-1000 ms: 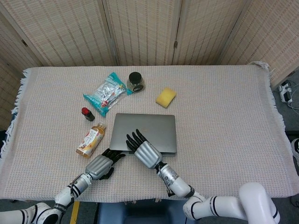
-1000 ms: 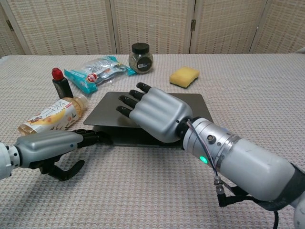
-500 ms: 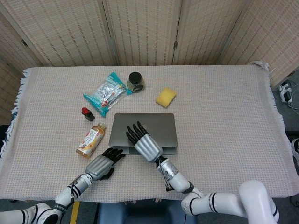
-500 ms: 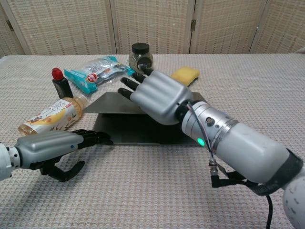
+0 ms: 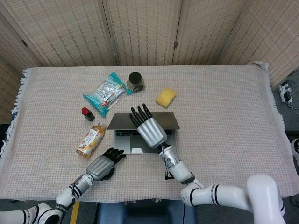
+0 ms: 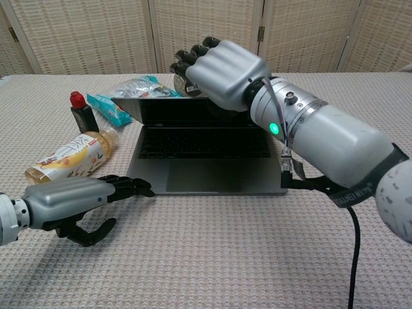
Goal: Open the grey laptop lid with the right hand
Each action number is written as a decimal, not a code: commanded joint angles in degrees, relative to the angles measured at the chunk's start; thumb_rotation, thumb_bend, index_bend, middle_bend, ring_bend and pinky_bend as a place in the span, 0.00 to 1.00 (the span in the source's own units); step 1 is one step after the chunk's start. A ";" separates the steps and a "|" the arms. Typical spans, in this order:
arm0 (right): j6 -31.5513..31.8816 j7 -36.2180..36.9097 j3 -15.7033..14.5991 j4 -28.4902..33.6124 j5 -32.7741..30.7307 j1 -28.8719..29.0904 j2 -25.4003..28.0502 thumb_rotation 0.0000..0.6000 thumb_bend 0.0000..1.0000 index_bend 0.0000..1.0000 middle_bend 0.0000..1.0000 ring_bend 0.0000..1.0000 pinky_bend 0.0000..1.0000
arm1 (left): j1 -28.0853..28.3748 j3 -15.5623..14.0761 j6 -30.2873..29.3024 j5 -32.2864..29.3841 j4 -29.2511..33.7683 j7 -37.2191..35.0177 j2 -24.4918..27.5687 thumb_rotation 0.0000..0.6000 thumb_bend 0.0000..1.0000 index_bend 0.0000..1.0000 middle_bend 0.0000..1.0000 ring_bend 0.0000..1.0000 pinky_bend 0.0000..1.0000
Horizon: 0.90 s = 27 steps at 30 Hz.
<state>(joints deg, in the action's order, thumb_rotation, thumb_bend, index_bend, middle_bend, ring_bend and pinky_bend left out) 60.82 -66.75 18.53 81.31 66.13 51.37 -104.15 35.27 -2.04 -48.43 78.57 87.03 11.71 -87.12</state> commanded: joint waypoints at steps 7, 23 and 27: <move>-0.93 -0.29 4.30 -1.99 -6.04 4.15 1.86 1.00 0.54 0.00 0.00 0.00 0.00 | 0.25 -0.11 0.25 -0.79 0.42 1.07 0.04 1.00 0.76 0.07 0.04 0.00 0.00; -2.79 1.38 8.62 -12.26 -15.89 12.49 1.98 1.00 0.54 0.00 0.00 0.00 0.00 | 0.68 -0.19 0.44 -1.82 1.28 2.18 0.51 1.00 0.76 0.07 0.04 0.00 0.00; -2.98 2.09 9.32 -15.02 -17.99 14.26 1.68 1.00 0.54 0.00 0.00 0.00 0.00 | 0.76 -0.20 0.43 -2.13 1.43 2.60 0.64 1.00 0.76 0.07 0.04 0.00 0.00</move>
<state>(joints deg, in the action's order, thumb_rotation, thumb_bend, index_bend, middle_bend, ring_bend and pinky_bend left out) 57.99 -65.00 27.48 67.14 48.83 64.91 -102.29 36.01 -2.24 -47.99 76.46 88.44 14.29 -86.50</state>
